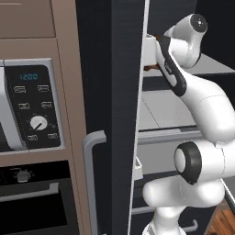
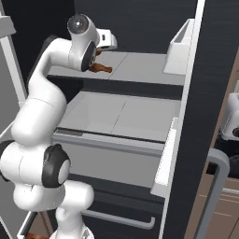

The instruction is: Place the chicken drumstick on the counter behind the older chicken drumstick on the same shelf of the fridge to maintain FIFO order. Close the fridge door when finished.

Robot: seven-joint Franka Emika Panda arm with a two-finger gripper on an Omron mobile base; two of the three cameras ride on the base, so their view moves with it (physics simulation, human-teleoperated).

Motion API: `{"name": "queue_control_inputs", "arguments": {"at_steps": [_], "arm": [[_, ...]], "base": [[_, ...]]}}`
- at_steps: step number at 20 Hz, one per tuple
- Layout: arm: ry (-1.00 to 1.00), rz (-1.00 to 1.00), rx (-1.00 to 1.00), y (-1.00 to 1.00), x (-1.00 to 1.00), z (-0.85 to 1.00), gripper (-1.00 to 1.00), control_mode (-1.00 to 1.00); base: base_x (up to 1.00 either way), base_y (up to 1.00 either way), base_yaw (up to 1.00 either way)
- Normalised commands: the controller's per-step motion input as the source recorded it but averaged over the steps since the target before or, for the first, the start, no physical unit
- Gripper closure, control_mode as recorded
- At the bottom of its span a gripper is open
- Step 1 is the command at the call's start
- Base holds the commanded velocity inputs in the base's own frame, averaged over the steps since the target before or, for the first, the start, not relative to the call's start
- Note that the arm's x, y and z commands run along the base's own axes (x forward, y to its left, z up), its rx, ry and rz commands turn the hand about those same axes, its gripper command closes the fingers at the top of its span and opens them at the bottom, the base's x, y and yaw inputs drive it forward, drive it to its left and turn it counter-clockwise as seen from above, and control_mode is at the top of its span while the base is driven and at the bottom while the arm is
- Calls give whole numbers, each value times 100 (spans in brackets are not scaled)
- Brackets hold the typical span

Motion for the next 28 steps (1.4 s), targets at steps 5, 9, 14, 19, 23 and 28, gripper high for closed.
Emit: {"name": "queue_control_inputs", "arguments": {"at_steps": [5, 9, 14, 19, 23, 28], "arm": [[0, 0, 0, -4, 49, -5, 100, -100], [0, 0, 0, -6, 54, -8, 100, -100], [0, 0, 0, -4, 53, -20, 100, -100], [0, 0, 0, -2, 47, -15, 100, -100], [0, 0, 0, -1, 49, -36, 100, -100], [0, 0, -1, -4, 51, -32, 100, -100]], "base": [[0, 0, 0], [0, 0, 0], [0, 0, 0], [0, 0, 0], [0, 0, 0], [0, 0, 0]]}}
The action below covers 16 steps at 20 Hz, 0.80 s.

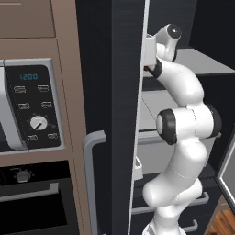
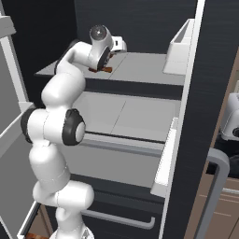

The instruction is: Place the chicken drumstick on the counter behind the older chicken drumstick on the same shelf of the fridge to maintain FIFO order. Close the fridge door when finished.

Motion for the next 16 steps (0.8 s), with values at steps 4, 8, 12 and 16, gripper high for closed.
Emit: {"name": "queue_control_inputs", "arguments": {"at_steps": [4, 8, 12, 16], "arm": [[0, 0, 0, 0, 35, -2, 100, -100], [1, 0, 0, 0, 17, -3, 100, -100], [0, 0, 0, 7, 3, -15, -100, -100], [0, 0, 0, 0, 0, 0, -100, -100]], "base": [[0, 0, 0], [0, 0, 0], [0, 0, 0], [0, 0, 0]]}}
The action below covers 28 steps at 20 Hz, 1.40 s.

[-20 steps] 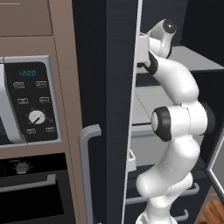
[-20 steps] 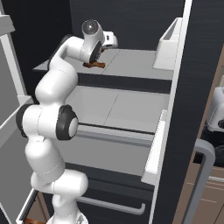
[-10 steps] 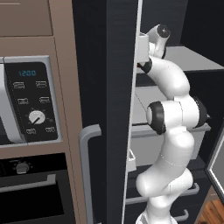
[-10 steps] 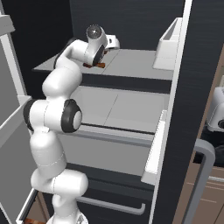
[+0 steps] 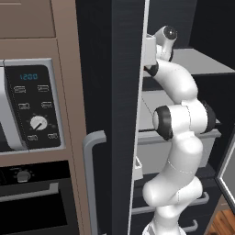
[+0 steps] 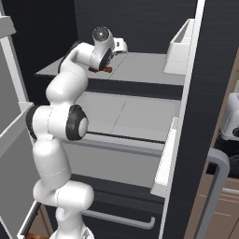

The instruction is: Place the chicken drumstick on the counter behind the older chicken drumstick on the same shelf of the fridge to maintain FIFO order. Close the fridge door when finished.

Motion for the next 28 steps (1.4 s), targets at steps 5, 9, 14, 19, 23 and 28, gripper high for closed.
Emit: {"name": "queue_control_inputs", "arguments": {"at_steps": [5, 9, 14, 19, 23, 28], "arm": [[0, 0, 0, 0, 0, 0, -100, -100], [0, 0, 0, 0, -1, 2, -100, -100], [-14, -5, 0, 6, -60, 39, -100, -100], [-22, -8, 0, 1, -100, 2, -100, -100], [-19, -11, 5, 0, -100, 0, -100, -100], [-6, -15, 8, 0, -100, 6, -100, -100]], "base": [[0, 0, 0], [0, 0, 0], [0, 0, 0], [0, 0, 0], [0, 0, 0], [0, 0, 0]]}}
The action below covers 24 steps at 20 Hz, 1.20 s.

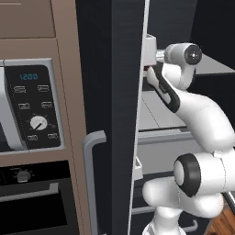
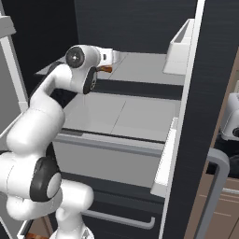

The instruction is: Place the chicken drumstick on the counter behind the older chicken drumstick on the same shelf of the fridge to maintain FIFO order. Close the fridge door when finished.

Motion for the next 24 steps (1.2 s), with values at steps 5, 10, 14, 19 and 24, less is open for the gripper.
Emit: {"name": "queue_control_inputs", "arguments": {"at_steps": [5, 10, 14, 19, 24], "arm": [[0, -16, 9, 0, -100, 8, -100, -100], [0, -12, 8, 0, -100, 0, -100, -100], [0, -3, 12, -6, -100, -6, -100, -100], [1, 0, 5, -1, -97, -12, -100, -100], [19, 0, 0, 0, -28, -35, -100, -100]], "base": [[0, 0, 0], [0, 0, 0], [0, 0, 0], [0, 0, 0], [0, 0, 0]]}}
